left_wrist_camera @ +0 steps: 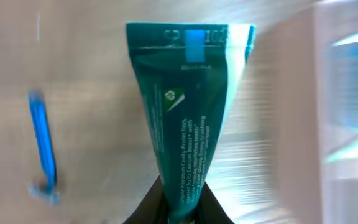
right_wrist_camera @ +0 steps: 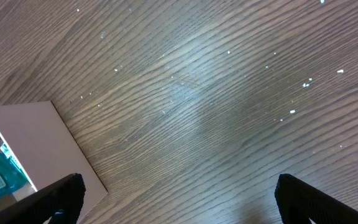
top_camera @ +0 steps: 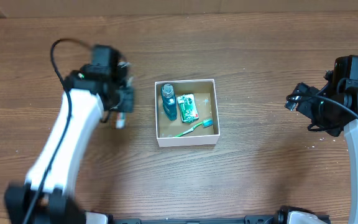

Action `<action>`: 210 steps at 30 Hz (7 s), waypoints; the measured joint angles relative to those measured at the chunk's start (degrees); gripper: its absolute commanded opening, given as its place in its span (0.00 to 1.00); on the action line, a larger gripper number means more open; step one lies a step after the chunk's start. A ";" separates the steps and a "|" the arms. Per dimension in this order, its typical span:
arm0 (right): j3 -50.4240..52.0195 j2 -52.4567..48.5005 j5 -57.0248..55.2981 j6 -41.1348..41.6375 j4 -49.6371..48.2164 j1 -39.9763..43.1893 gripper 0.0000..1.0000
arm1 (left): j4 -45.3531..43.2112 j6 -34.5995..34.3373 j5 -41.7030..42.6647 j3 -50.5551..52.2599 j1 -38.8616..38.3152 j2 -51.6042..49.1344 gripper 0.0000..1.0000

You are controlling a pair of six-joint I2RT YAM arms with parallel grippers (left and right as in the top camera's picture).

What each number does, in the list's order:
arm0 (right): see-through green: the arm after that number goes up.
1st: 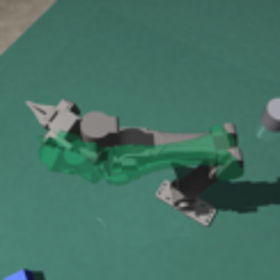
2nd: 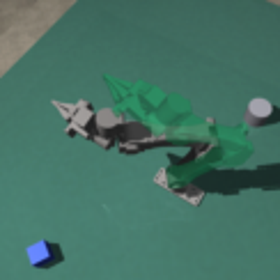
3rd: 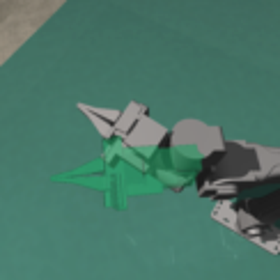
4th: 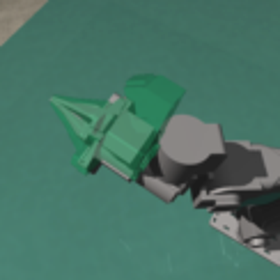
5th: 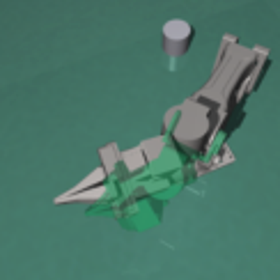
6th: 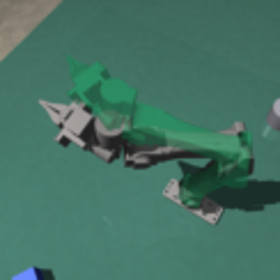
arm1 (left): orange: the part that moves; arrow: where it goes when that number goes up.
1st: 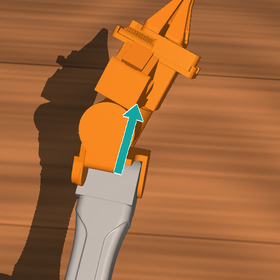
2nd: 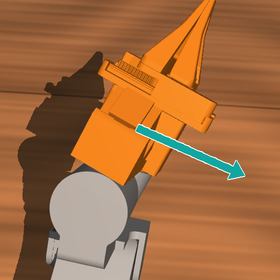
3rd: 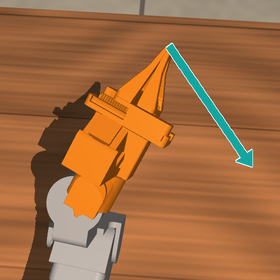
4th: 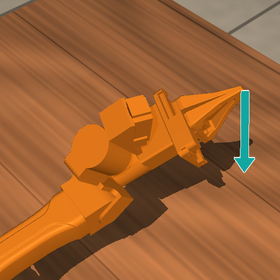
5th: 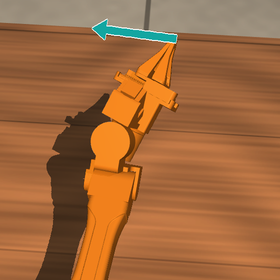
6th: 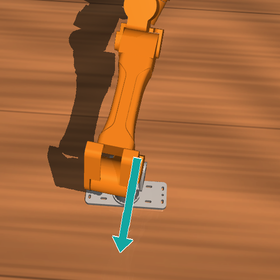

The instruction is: Pack container

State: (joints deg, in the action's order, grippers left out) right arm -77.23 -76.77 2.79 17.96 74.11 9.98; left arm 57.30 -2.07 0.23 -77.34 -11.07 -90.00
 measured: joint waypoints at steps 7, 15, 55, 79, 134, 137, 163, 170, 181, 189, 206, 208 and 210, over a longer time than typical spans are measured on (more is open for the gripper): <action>0.00 0.00 0.02 0.02 0.00 0.00 1.00 | -3.43 9.18 0.87 -1.09 -19.91 5.88 0.04; 0.00 0.00 0.02 0.02 0.00 0.00 1.00 | -6.88 12.59 0.85 -1.07 -25.68 -5.44 0.04; 0.00 0.00 0.02 0.02 0.00 0.02 1.00 | 8.96 -5.75 -5.16 -9.20 20.65 0.94 1.00; 0.02 0.00 0.00 0.04 0.00 0.02 1.00 | -4.92 -0.48 -3.19 1.66 25.70 -24.81 1.00; 0.00 0.00 0.02 0.02 -0.57 0.02 1.00 | -3.13 12.41 0.92 -0.04 -16.79 4.96 0.04; 0.02 0.00 0.02 0.02 -0.59 0.00 1.00 | -4.90 13.75 0.76 -0.04 -22.64 3.76 0.04; 0.02 0.00 0.02 0.00 -0.35 0.00 1.00 | -7.93 17.03 -4.76 -0.04 -25.66 -6.93 0.59; 0.02 0.00 -0.13 -1.64 -3.34 -1.99 1.00 | -3.93 10.97 -6.60 -0.04 -25.20 8.31 0.76; 0.04 -1.14 -0.96 -6.03 -22.32 -19.15 1.00 | -0.15 -3.76 -9.73 -0.07 -4.50 14.58 1.00; 0.09 -5.16 -2.16 -7.56 -31.91 -19.39 1.00 | -1.33 -6.62 -6.14 -0.07 3.85 9.18 1.00; 13.18 15.04 -5.35 -1.75 -32.17 -21.16 1.00 | -6.49 -6.56 -4.46 9.86 4.07 32.00 1.00; 19.82 20.55 -5.86 -0.57 -32.87 -21.57 1.00 | -6.86 -6.56 -4.28 15.45 4.07 39.52 1.00; 26.45 24.83 -6.49 0.59 -32.59 -21.64 1.00 | -6.27 -6.62 -4.28 20.31 4.07 46.36 1.00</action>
State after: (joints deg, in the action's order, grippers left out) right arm -50.78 -51.94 -3.70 18.55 41.52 -11.66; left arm 51.03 -8.69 -4.05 -57.04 -7.01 -43.64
